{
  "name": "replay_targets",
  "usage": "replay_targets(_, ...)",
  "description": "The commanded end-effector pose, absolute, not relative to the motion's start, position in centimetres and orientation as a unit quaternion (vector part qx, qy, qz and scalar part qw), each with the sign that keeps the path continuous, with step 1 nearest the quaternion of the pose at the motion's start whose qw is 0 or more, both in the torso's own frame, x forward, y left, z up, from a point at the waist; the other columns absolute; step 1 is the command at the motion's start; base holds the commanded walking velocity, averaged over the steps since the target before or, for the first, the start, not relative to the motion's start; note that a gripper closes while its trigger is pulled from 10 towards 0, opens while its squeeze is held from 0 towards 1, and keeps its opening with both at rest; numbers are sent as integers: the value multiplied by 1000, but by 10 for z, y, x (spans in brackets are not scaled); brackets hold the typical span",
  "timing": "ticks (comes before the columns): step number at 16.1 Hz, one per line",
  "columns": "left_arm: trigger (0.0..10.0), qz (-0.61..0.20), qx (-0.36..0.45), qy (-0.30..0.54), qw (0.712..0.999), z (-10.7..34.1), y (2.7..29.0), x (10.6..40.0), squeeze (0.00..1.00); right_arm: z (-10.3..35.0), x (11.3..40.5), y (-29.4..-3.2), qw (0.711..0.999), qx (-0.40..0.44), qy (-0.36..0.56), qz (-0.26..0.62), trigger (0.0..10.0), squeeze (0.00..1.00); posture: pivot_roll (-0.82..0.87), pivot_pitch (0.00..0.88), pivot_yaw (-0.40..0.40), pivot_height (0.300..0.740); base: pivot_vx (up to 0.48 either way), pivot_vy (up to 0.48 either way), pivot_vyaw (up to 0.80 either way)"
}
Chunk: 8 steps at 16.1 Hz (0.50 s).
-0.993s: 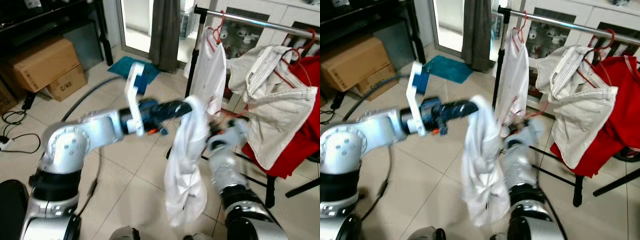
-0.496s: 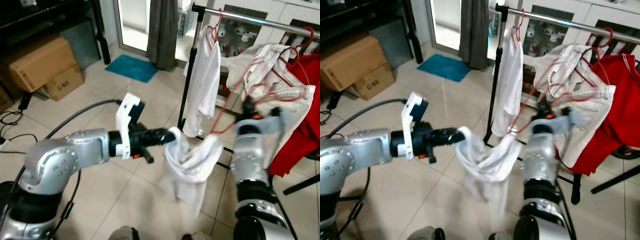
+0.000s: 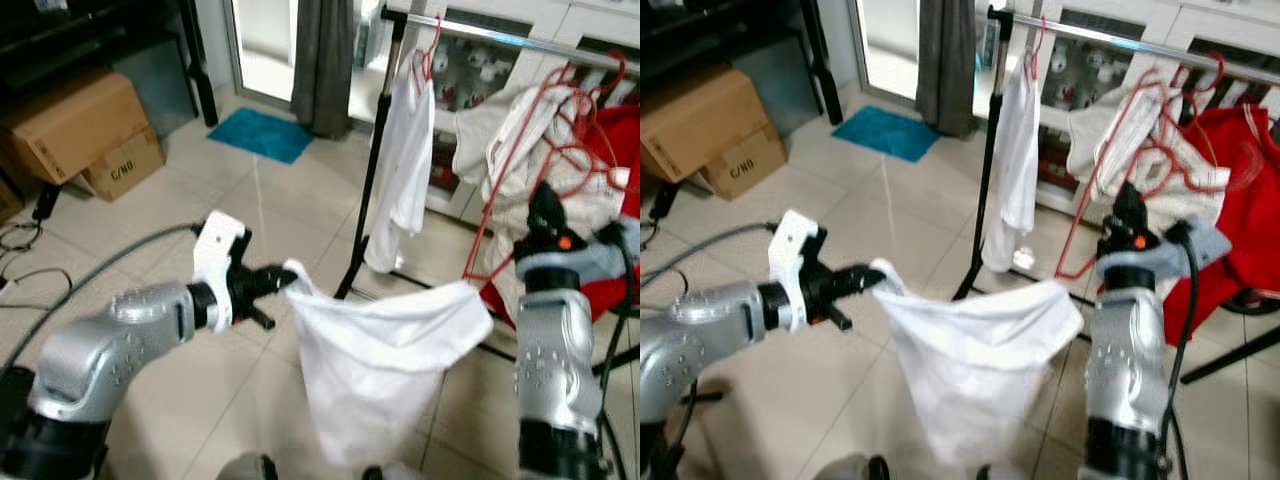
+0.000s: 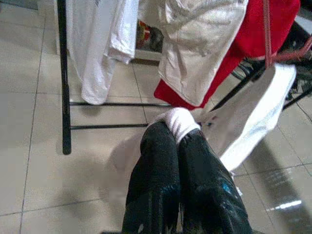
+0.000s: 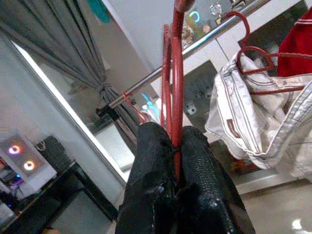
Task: Hang hanger
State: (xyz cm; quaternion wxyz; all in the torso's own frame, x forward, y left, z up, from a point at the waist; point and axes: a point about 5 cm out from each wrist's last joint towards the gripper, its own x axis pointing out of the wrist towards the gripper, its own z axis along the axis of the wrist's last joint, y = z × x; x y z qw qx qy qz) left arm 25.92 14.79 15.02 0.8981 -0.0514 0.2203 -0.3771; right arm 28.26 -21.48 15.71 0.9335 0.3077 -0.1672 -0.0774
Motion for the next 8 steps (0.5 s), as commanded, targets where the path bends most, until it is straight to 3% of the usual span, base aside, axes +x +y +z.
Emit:
replay_targets(1, 0, -373, -37, 215, 902, 147, 146, 261, 0, 166, 280, -213, 928, 318, -181, -73, 0, 0, -1, 45, -13, 740, 0, 0, 0)
replay_targets(4, 0, -384, -19, 191, 903, 146, 137, 269, 0, 173, 285, -201, 932, 315, -170, -57, 0, 0, 3, 41, -16, 740, 0, 0, 0)
replay_targets(5, 0, -408, -28, 169, 897, 151, 123, 275, 0, 172, 293, -195, 941, 299, -142, -66, 0, 0, 5, 36, -24, 740, 0, 0, 0)
replay_targets(6, 0, -451, -50, 133, 881, 164, 99, 281, 0, 170, 304, -188, 949, 279, -119, -79, 0, 0, 3, 33, -22, 740, 0, 0, 0)
replay_targets(8, 0, -558, -122, 57, 819, 206, 57, 277, 0, 170, 324, -179, 948, 277, -121, -97, 0, 0, 2, 31, -22, 740, 0, 0, 0)
